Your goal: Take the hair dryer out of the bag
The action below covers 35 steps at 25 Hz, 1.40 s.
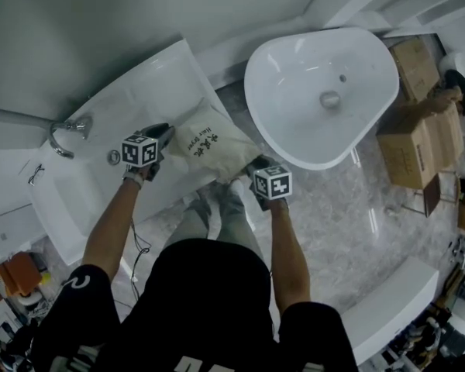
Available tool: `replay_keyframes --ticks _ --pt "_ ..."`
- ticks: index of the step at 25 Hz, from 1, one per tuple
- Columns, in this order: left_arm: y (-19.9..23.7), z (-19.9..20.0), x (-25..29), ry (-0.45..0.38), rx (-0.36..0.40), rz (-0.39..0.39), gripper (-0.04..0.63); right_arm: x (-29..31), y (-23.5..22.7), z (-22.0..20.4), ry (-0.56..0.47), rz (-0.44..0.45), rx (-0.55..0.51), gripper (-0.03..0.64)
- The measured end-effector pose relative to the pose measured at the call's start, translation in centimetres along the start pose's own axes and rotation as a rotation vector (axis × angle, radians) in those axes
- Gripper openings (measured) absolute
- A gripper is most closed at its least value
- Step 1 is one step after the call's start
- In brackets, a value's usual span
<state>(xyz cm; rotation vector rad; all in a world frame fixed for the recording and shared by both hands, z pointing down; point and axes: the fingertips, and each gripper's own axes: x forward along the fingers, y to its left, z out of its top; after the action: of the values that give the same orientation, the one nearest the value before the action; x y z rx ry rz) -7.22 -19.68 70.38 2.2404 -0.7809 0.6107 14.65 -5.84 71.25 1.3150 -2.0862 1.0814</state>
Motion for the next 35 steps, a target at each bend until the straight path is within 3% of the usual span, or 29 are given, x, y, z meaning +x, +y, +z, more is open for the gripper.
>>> replay_keyframes --ticks 4,8,10,12,14,16,23,28,31,35 --pt "-3.4 2.9 1.2 0.030 0.050 -0.181 0.123 0.4 -0.3 -0.1 0.002 -0.007 0.002 0.058" --pt "-4.2 0.4 3.3 0.226 0.148 -0.226 0.158 0.6 -0.4 -0.3 0.004 -0.008 0.006 0.061" --pt "-4.1 -0.6 4.1 0.265 0.112 -0.246 0.155 0.7 -0.4 -0.5 0.004 -0.009 0.010 0.063" --pt "-3.7 -0.6 4.4 0.251 0.038 -0.259 0.139 0.8 -0.4 -0.5 0.000 -0.010 0.020 0.066" --pt "-3.5 0.0 4.4 0.218 0.009 -0.248 0.102 0.9 -0.3 -0.4 -0.007 -0.008 0.035 0.066" --pt "-3.2 0.7 4.3 0.185 0.026 -0.206 0.003 0.9 0.0 -0.4 -0.008 0.006 0.048 0.061" --pt "-1.0 2.7 3.2 0.078 0.047 -0.049 0.000 -0.1 0.8 0.2 -0.070 0.058 0.182 0.052" --pt "-0.5 3.8 1.8 0.020 0.158 0.027 0.000 -1.6 0.6 2.3 -0.145 0.093 0.297 0.048" --pt "-1.3 3.1 1.0 0.006 0.247 0.018 0.000 -2.4 0.2 3.4 -0.159 0.085 0.341 0.048" --pt "-2.8 0.7 0.7 0.055 0.322 -0.063 0.002 -2.3 0.9 3.6 -0.079 0.099 0.292 0.049"
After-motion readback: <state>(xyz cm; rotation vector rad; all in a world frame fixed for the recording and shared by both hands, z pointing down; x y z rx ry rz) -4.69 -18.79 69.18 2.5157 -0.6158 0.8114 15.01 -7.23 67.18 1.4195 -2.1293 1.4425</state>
